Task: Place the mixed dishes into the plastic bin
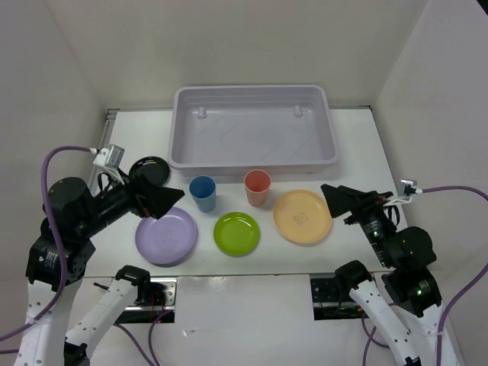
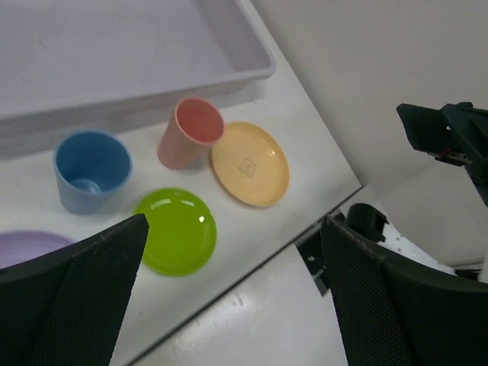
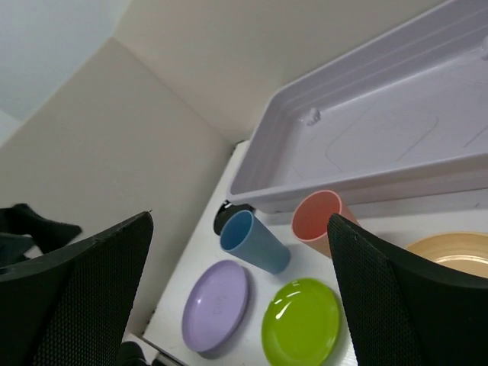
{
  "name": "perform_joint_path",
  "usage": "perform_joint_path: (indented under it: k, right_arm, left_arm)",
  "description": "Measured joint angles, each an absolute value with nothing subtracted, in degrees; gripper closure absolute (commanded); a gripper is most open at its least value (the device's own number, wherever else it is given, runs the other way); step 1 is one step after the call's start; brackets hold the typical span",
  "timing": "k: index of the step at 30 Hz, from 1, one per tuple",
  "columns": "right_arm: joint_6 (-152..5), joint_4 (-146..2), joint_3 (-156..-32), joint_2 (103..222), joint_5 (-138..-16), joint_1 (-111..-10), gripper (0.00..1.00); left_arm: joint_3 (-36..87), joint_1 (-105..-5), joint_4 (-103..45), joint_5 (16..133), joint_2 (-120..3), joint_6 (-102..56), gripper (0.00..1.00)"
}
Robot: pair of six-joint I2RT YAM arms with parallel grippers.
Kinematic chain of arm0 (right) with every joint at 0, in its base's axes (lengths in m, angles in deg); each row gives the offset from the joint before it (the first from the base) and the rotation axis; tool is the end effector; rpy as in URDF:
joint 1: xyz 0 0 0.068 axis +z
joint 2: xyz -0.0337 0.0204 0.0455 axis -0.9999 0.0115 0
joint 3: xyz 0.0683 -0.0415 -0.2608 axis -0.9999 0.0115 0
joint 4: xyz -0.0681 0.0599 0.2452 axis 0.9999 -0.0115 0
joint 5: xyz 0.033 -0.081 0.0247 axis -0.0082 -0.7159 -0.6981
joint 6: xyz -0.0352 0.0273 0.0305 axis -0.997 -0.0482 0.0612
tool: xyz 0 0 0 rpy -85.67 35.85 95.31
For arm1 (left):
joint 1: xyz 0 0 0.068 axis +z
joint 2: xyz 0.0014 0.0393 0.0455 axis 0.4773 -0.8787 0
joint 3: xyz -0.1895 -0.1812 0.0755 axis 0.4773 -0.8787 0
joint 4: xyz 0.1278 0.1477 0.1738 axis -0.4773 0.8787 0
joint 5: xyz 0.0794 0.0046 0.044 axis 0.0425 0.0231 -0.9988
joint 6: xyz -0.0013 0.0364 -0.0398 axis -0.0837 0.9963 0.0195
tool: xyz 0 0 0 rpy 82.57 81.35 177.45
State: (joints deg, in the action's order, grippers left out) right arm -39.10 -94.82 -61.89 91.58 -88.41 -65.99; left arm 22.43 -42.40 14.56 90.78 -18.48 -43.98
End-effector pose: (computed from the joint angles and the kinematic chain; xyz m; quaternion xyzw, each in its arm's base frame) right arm 0.0386 0.0144 0.3636 0.1218 0.6328 0.3925 0.6562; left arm 0.0739 -0.0334 0.4367 0.0162 0.7495 -0.4017 0.5259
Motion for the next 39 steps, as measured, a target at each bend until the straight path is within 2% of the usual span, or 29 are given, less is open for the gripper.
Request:
perform_joint_path:
  k: [6, 13, 14, 15, 16, 17, 18, 20, 21, 22, 23, 24, 25, 26, 27, 28, 29, 30, 31, 35, 39]
  right_arm:
    - [-41.40, -91.76, -61.82, 100.61, -88.45, -66.10, 0.00]
    - [-42.80, -87.31, -62.02, 122.92, -87.62, -66.51, 0.00]
    - [-42.95, -87.22, -62.02, 126.18, -86.94, -66.49, 0.11]
    - [-43.39, -87.26, -62.02, 128.47, -86.42, -66.47, 0.28]
    - [-43.67, -87.31, -62.02, 130.18, -86.20, -66.25, 0.40]
    - [-44.00, -87.31, -62.02, 131.07, -86.16, -65.92, 0.46]
    - [-44.04, -87.33, -62.02, 131.40, -86.24, -65.44, 0.63]
    - [-44.52, -87.11, -62.02, 131.38, -86.22, -64.17, 0.74]
    - [-44.61, -86.98, -62.06, 131.42, -86.35, -63.71, 0.86]
    - [-44.96, -87.02, -62.06, 131.75, -86.46, -63.41, 0.89]
    - [-45.05, -87.37, -62.26, 132.45, -86.66, -63.17, 0.89]
    - [-44.94, -87.96, -62.85, 133.50, -87.36, -62.88, 0.78]
    - [-44.72, -88.66, -63.70, 134.94, -89.11, -62.42, 0.66]
    - [-44.04, -89.51, -64.51, 136.23, -91.10, -61.88, 0.63]
    - [-43.47, -90.65, -65.12, 137.26, -93.22, -61.33, 0.63]
    - [-42.60, -92.09, -65.51, 137.96, -95.64, -60.94, 0.62]
    - [-41.77, -93.51, -65.58, 138.16, -97.89, -60.72, 0.59]
    - [-40.68, -95.31, -65.62, 138.33, -100.19, -60.70, 0.54]
    - [-39.71, -96.97, -65.69, 138.61, -102.02, -60.94, 0.47]
    - [-37.22, -101.95, -66.74, 143.75, -107.82, -62.73, 0.41]
    - [-36.39, -105.84, -67.59, 149.72, -110.48, -63.23, 0.39]
  left_arm:
    - [22.34, -42.42, 5.69, 90.06, -14.98, -37.70, 0.00]
    - [14.32, -42.09, -1.63, 84.31, -10.72, -31.28, 0.00]
    - [12.90, -42.09, -1.53, 82.37, -10.72, -30.47, 0.00]
    - [11.87, -42.05, -1.33, 80.53, -10.72, -29.77, 0.00]
    - [11.15, -42.03, -1.24, 78.56, -10.61, -29.03, 0.00]
    - [10.67, -42.03, -1.26, 76.95, -10.52, -28.35, 0.00]
    - [10.39, -42.03, -1.37, 75.55, -10.37, -27.71, 0.00]
    - [10.13, -42.03, -1.90, 73.65, -10.24, -26.80, 0.00]
    - [9.91, -42.03, -2.62, 73.14, -10.39, -26.32, 0.06]
    - [9.60, -42.03, -3.21, 72.82, -10.89, -26.03, 0.10]
    - [9.40, -42.03, -3.60, 72.64, -11.61, -26.01, 0.32]
    - [9.23, -42.03, -3.93, 72.62, -12.90, -26.08, 0.59]
    - [9.08, -42.03, -4.39, 72.60, -14.39, -26.01, 0.81]
    - [8.90, -42.03, -4.69, 72.47, -15.90, -25.68, 0.95]
    - [8.55, -42.03, -4.85, 72.07, -17.16, -25.40, 0.99]
    - [8.18, -42.03, -4.83, 71.50, -17.84, -24.98, 0.99]
    - [7.46, -42.03, -4.93, 70.74, -18.52, -24.76, 0.92]
    - [6.67, -42.03, -4.78, 69.97, -18.59, -24.63, 0.79]
    - [6.13, -42.03, -4.28, 69.34, -18.39, -24.63, 0.70]
    - [5.99, -42.03, -4.59, 69.23, -18.50, -24.35, 0.42]
    - [5.99, -42.03, -4.80, 69.97, -19.15, -24.20, 0.33]
